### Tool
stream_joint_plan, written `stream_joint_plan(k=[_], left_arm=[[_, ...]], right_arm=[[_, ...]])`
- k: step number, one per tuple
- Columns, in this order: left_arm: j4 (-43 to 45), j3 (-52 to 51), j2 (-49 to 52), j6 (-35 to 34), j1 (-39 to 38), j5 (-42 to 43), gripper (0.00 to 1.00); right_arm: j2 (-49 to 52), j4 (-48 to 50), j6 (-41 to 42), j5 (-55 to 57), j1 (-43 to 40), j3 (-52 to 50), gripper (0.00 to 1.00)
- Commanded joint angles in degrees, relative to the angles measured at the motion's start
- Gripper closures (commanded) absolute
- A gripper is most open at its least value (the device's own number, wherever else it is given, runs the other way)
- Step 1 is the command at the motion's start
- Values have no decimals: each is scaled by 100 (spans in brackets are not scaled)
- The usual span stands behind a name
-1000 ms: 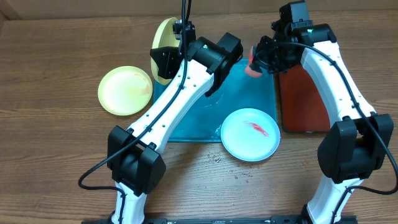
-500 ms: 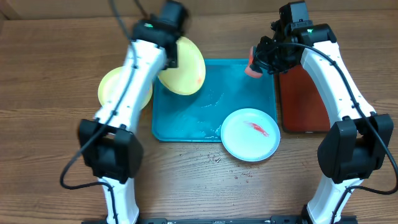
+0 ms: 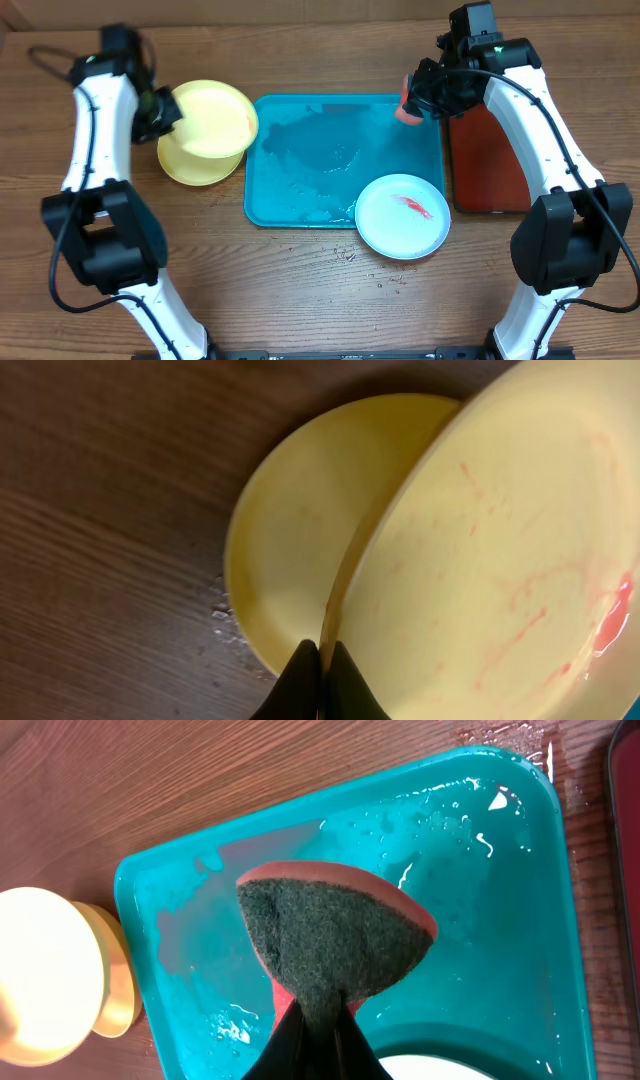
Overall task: Clean dirty plates on tray and stack at the side
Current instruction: 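Lift the yellow plate with left gripper and stack it on the left plate, then move left gripper to the white plate rim and grasp it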
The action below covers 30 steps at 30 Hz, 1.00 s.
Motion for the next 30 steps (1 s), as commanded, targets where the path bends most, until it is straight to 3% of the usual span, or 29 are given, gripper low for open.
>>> stream_joint_plan(k=[1, 8, 10, 11, 16, 17, 20, 24, 27, 30], left_arm=[[452, -599, -175, 2, 459, 675, 96], [1381, -1526, -173, -98, 678, 682, 95], [1386, -1537, -173, -98, 651, 684, 62], [1403, -1534, -173, -70, 632, 684, 53], [1198, -1246, -186, 393, 295, 940, 43], [1062, -1086, -190, 446, 140, 940, 37], [726, -651, -192, 529, -372, 1064, 34], [688, -538, -188, 675, -1147, 2326, 33], [669, -546, -179, 660, -1987, 2809, 33], [671, -546, -179, 651, -2651, 2806, 31]], right_arm=[[-7, 35, -42, 15, -11, 63, 96], [-7, 24, -42, 15, -11, 63, 96], [-7, 22, -42, 13, -11, 63, 96], [-7, 20, -42, 13, -11, 63, 96], [-7, 9, -42, 13, -9, 63, 96], [-7, 7, -42, 13, -9, 63, 96], [-7, 2, -42, 13, -9, 63, 96], [-7, 2, -39, 15, -9, 63, 96], [-7, -7, -37, 15, -9, 63, 96], [-7, -13, -39, 15, -9, 63, 96]])
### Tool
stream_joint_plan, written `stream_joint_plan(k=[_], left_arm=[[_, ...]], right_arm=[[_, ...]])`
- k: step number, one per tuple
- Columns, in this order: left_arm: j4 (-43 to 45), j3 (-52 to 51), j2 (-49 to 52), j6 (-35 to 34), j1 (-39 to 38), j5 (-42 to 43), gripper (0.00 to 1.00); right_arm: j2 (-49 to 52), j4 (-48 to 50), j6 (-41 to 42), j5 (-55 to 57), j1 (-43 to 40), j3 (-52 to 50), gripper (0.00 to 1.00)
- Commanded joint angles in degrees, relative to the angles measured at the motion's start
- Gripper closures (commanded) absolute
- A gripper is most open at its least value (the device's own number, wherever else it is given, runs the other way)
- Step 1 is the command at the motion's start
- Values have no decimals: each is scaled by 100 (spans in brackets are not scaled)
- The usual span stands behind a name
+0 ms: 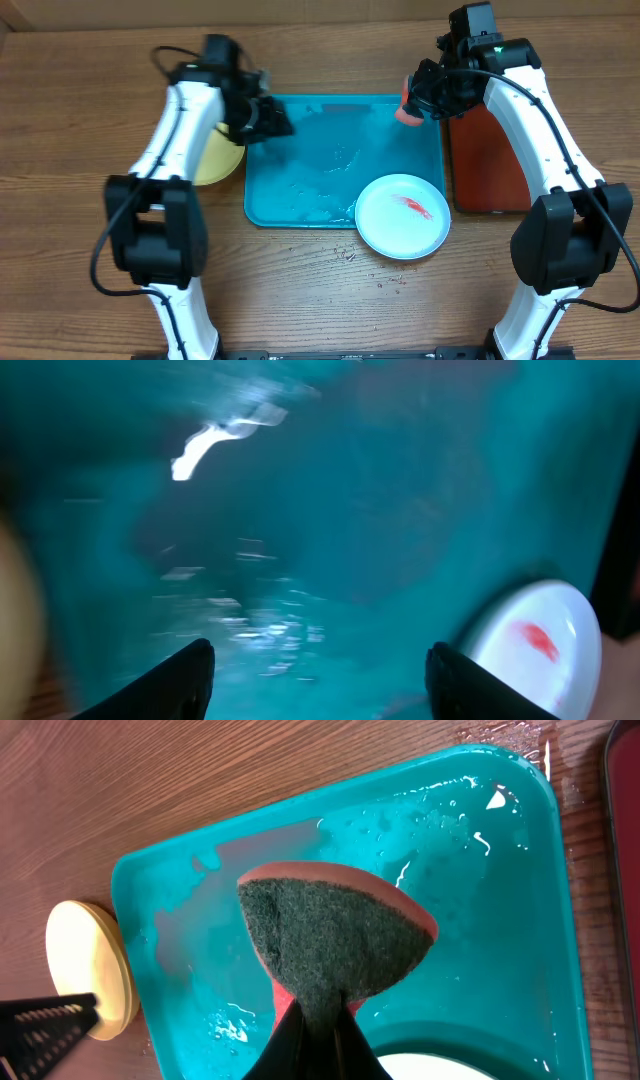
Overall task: Clean dirty plates on tray and stack at the side
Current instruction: 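Move left gripper to the white plate rim and grasp it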
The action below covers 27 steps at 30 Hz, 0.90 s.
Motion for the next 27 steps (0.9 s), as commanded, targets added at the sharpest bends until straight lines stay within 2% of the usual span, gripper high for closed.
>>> stream_joint_plan(k=[1, 4, 6, 12, 16, 24, 26, 27], left_arm=[[-7, 81, -173, 85, -955, 240, 31], [7, 79, -173, -138, -1379, -293, 30], [57, 79, -173, -127, -1641, -264, 30], [140, -66, -170, 715, -2094, -289, 29], [341, -490, -170, 942, -2197, -243, 28], [570, -1152, -170, 1248, -2380, 13, 38], [682, -1314, -170, 1327, -2417, -109, 53], [702, -1373, -170, 1327, -2437, -354, 55]], right_arm=[[-7, -2, -22, -2, -11, 63, 96], [-7, -7, -22, -2, -11, 63, 96], [-7, -4, -22, -2, -11, 63, 96], [-7, -7, -20, -4, -7, 63, 96], [-7, -7, -20, -4, -7, 63, 96], [-7, -9, -20, -2, -7, 63, 96], [-7, -9, -20, -4, -7, 63, 96], [-7, -9, -20, -2, -7, 63, 96]])
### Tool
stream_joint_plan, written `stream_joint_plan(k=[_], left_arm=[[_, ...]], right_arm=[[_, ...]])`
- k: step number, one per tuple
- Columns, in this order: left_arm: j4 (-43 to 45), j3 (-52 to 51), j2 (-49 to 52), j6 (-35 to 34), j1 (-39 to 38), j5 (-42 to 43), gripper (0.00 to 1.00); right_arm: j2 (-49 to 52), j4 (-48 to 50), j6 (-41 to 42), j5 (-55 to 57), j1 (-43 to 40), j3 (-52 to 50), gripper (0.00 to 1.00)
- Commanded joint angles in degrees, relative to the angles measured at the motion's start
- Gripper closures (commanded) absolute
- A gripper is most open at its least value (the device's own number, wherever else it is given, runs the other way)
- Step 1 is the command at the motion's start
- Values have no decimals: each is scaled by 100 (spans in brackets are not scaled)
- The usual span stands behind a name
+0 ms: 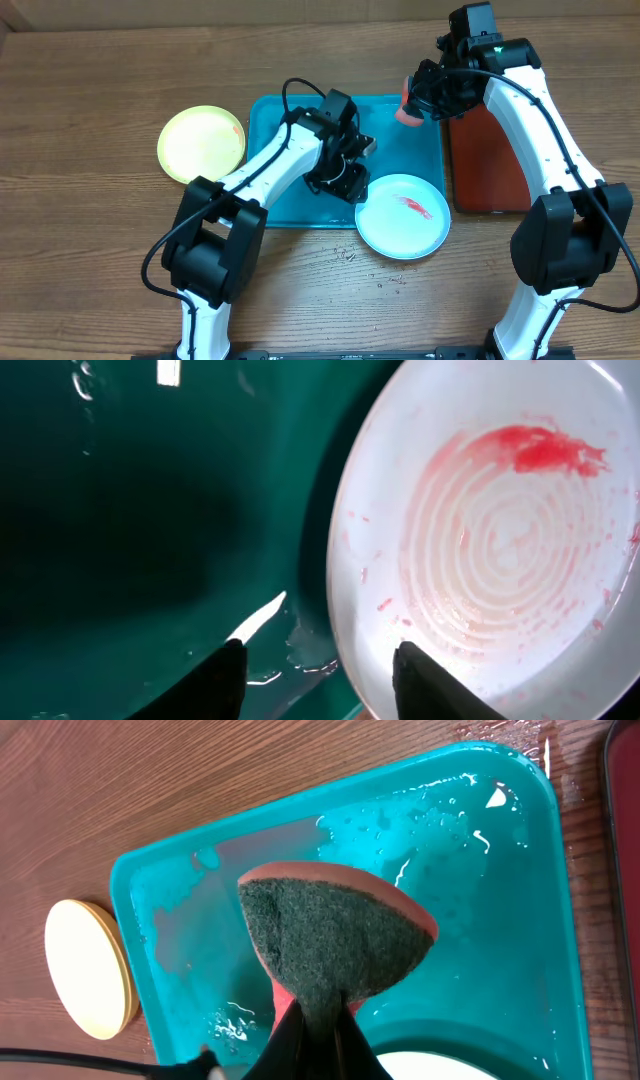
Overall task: Clean dirty plates on tray and stack at the side
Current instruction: 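Move left gripper to the white plate rim and grasp it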
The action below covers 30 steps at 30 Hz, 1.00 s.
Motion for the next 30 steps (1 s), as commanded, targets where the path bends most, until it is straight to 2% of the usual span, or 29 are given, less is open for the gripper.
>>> stream_joint_plan(k=[1, 5, 11, 14, 17, 19, 20, 24, 26, 28, 30], left_arm=[[98, -286, -170, 170, -101, -560, 56], [422, -595, -170, 173, -103, -699, 56], [686, -623, -170, 146, -103, -905, 73], [876, -623, -170, -50, -66, -1886, 83], [1104, -623, -170, -153, 11, -3147, 83], [1414, -623, -170, -243, 85, -3904, 74], [1617, -623, -170, -258, 131, -4175, 73], [2393, -621, -170, -260, 328, -4492, 66], [2732, -605, -170, -354, 455, -4494, 55], [2699, -481, -173, -476, 507, -4489, 46], [2186, -68, -175, -837, 557, -4376, 39]], right_arm=[[-7, 11, -20, -2, -7, 63, 96], [-7, 9, -20, -2, -7, 63, 96], [-7, 7, -22, -2, -7, 63, 96], [-7, -15, -22, -2, -7, 63, 96], [-7, -33, -22, -4, 0, 61, 96], [-4, -35, -24, 9, 31, 33, 96], [-4, -31, -22, 22, 44, -4, 96], [-2, -11, -22, 22, 42, -179, 96], [26, -11, -22, 20, 44, -190, 96], [26, 11, -22, 20, 44, -190, 96], [26, 26, -22, 17, 44, -190, 96]])
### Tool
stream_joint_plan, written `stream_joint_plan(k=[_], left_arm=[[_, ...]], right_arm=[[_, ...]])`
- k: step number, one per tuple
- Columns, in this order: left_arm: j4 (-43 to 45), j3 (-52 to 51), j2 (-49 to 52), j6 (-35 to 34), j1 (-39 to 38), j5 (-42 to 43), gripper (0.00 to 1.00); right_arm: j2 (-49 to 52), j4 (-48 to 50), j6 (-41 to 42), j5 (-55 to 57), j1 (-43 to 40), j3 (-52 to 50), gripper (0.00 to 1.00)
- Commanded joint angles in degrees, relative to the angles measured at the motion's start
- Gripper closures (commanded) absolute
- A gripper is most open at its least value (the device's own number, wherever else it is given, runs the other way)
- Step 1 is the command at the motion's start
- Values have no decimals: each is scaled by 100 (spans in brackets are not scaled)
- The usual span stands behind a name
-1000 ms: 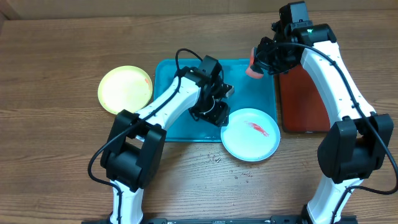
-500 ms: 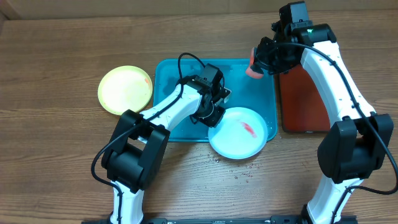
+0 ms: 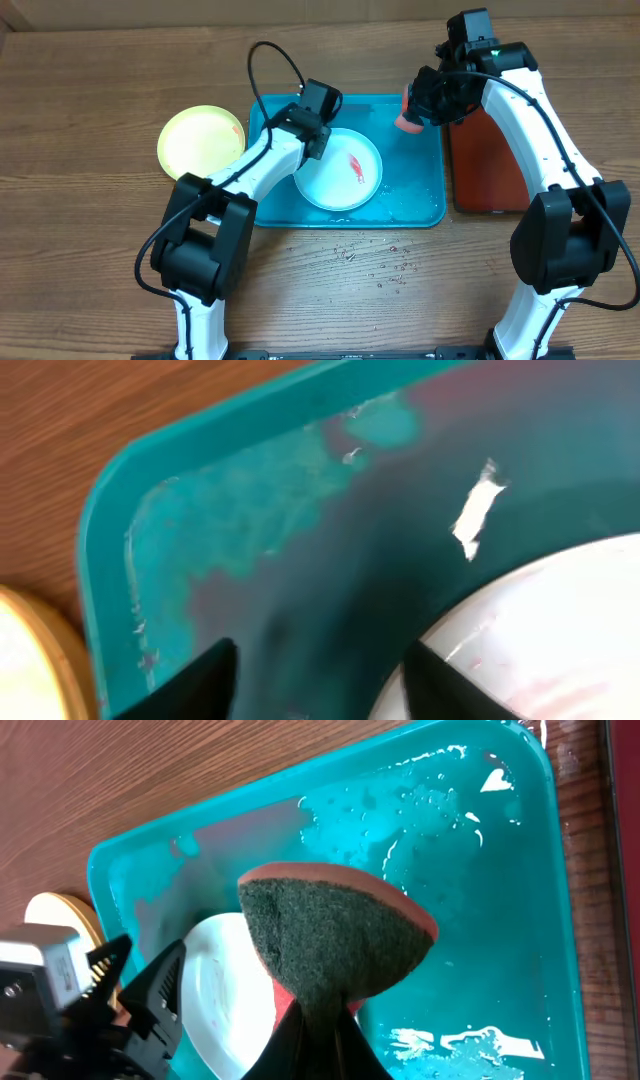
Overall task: Clean dirty plates on tray and stack at the side
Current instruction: 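Move left gripper to the white plate rim and grasp it, then bring the sponge in the right gripper down onto the white plate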
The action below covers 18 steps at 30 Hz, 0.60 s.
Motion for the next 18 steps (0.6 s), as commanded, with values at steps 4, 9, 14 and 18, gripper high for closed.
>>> stream_joint_plan(k=[4, 9, 14, 18], left_arm=[[-2387, 1502, -90, -1128, 177, 1502, 34], [-3493, 1327, -87, -2004, 129, 2437, 38], [-2841, 203, -87, -2634, 223, 2380, 45], [-2535, -17, -87, -2743, 374, 2308, 51]], right_arm=[[4, 46, -24, 11, 33, -13, 96], [4, 111, -22, 11, 33, -13, 96], [4, 33, -44, 13, 33, -13, 95], [4, 9, -44, 13, 33, -15, 96]])
